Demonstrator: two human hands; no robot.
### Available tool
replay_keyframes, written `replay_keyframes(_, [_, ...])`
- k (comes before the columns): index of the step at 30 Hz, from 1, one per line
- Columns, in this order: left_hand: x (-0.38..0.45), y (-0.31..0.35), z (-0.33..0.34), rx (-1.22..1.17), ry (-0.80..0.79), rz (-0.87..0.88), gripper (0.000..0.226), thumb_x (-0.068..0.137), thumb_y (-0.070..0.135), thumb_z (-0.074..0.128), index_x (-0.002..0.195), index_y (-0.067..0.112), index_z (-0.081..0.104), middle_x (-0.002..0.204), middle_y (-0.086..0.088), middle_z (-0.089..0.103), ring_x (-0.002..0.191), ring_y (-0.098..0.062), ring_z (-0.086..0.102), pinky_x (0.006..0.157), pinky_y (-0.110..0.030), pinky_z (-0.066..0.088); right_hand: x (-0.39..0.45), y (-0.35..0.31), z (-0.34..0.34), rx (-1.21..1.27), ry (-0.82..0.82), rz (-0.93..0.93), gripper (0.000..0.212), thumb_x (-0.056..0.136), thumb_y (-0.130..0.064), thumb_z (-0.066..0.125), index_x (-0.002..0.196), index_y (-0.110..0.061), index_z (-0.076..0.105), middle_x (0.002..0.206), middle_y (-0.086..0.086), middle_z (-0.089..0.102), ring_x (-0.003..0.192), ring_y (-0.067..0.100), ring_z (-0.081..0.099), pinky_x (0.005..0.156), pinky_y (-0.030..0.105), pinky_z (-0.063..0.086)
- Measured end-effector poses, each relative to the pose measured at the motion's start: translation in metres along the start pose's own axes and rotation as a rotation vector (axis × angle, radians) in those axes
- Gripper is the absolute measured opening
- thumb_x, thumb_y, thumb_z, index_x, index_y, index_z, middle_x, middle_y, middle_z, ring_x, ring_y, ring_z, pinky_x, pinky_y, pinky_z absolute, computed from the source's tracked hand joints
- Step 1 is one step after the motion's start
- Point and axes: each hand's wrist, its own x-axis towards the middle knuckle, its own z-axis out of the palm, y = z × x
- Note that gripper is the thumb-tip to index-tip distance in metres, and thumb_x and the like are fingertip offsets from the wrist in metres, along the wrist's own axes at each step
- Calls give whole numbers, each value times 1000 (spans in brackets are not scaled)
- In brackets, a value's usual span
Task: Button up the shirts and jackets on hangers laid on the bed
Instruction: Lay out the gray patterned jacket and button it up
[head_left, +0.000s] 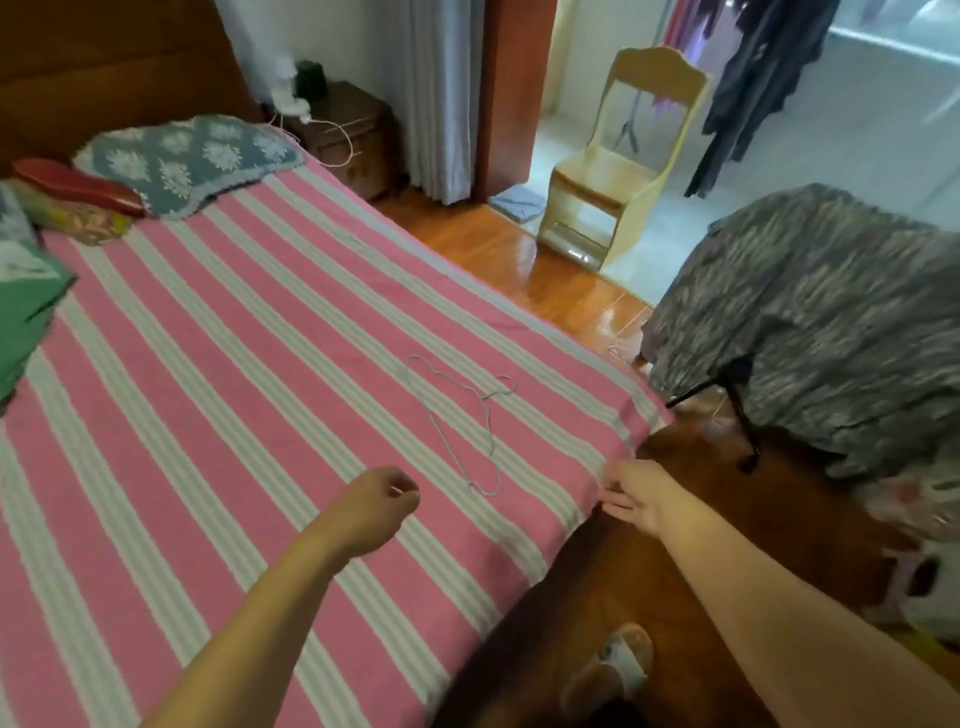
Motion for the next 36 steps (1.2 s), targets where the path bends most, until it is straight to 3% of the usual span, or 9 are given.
replay_keyframes(7, [81,268,116,-42,-61,366,13,103,27,56,107,26,69,99,2,72,85,-15,71,82,-41,58,32,-125,-223,253,59,-274,10,98,-11,59,103,-9,69,86,4,65,77,18,60,97,39,51])
replay_keyframes(9, [89,345,160,-99,-148,447,12,102,23,59,104,21,70,98,-4,73,81,-13,72,76,-35,56,28,-151,-295,291,91,-318,11,98,-10,59,92,-10,68,81,3,65,77,18,60,90,35,53])
replay_keyframes(15, [116,477,256,-102,-363,557,11,100,20,63,93,15,70,85,-9,73,77,-21,69,70,-33,49,41,-209,-456,421,268,-414,12,98,-13,62,108,-6,66,97,10,68,86,20,65,71,27,53])
replay_keyframes(18, [146,504,283,-63,-380,549,9,100,17,63,95,13,69,80,-7,70,74,-19,67,72,-35,48,64,-213,-488,473,254,-384,17,98,-11,61,113,-5,67,98,9,69,83,19,65,72,28,52])
replay_keyframes(21, [192,528,296,-48,-378,523,9,101,18,62,109,19,66,97,-3,66,80,-22,63,72,-36,50,94,-216,-502,454,251,-333,18,99,-8,59,113,-3,68,100,11,69,87,22,66,74,30,54])
replay_keyframes(27, [349,593,281,0,-175,485,43,103,30,57,143,18,47,128,-6,59,90,-17,61,69,-32,48,146,-298,-535,359,337,-378,15,100,-2,54,109,0,66,90,14,67,76,22,65,65,28,54])
replay_keyframes(31, [461,640,270,123,-145,466,43,103,32,56,141,12,48,125,-14,62,82,-24,59,73,-37,46,180,-371,-548,182,389,-447,16,100,-1,53,104,0,68,88,14,69,70,20,64,62,29,54])
replay_keyframes(34, [522,659,271,264,-71,385,62,98,38,65,146,5,43,142,-24,52,121,-39,55,93,-44,46,207,-399,-554,90,377,-468,15,100,-1,53,100,-1,68,86,14,69,67,18,63,61,28,54])
replay_keyframes(36, [543,670,274,250,-61,406,34,97,34,65,123,11,63,128,-24,62,114,-38,58,86,-42,47,223,-409,-557,67,387,-453,16,101,-1,53,99,-3,69,85,13,71,69,19,64,67,32,56])
